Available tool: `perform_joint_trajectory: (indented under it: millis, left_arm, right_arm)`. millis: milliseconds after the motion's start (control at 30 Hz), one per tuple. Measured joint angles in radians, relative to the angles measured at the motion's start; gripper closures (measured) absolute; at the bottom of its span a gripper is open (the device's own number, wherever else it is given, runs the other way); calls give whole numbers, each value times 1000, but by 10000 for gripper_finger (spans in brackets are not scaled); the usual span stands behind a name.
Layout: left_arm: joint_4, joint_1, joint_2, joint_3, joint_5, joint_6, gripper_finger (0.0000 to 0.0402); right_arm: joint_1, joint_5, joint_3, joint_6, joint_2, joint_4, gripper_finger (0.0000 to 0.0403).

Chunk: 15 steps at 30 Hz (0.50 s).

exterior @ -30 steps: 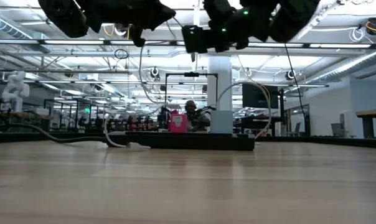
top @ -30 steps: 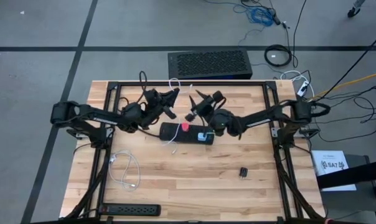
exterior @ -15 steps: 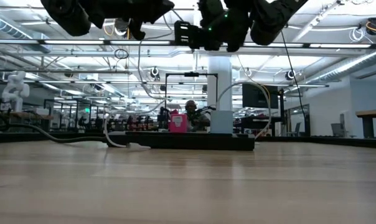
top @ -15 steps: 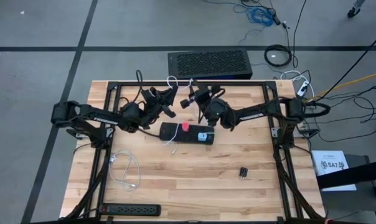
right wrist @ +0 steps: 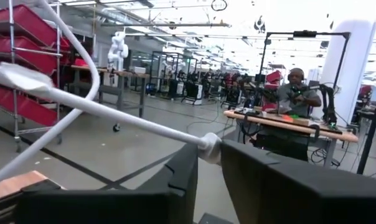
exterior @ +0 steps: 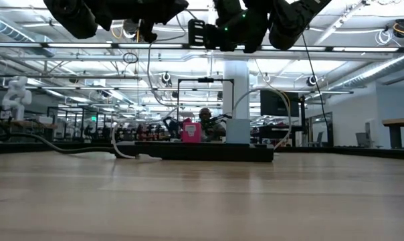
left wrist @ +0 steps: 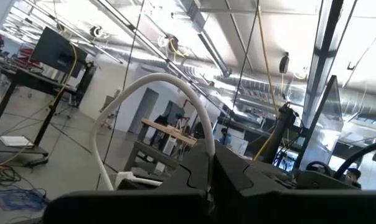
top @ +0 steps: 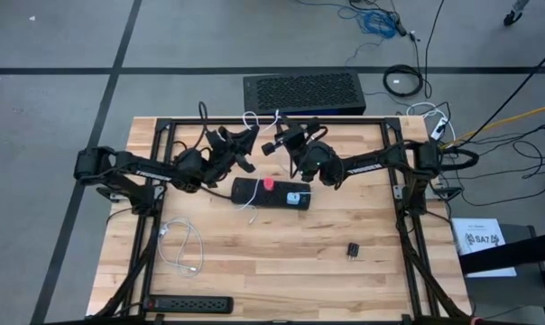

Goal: Insert USB
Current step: Insert the white USB cable into the pink charger adapter

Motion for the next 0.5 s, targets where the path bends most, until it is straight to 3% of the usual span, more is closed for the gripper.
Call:
perform_joint_trajectory:
  millis: [333, 400, 500]
  left_arm:
    - [-7, -7, 0, 0, 10, 0, 395]
    - [-7, -8, 0, 0, 11, 2, 395]
    - [-8, -9, 0, 0, 14, 21, 395]
  right_arm:
    - [-1, -20, 0, -21, 0, 49, 298]
    - [-1, -20, 0, -37, 0, 54, 310]
    - [2, -19, 0, -66, 0, 55, 357]
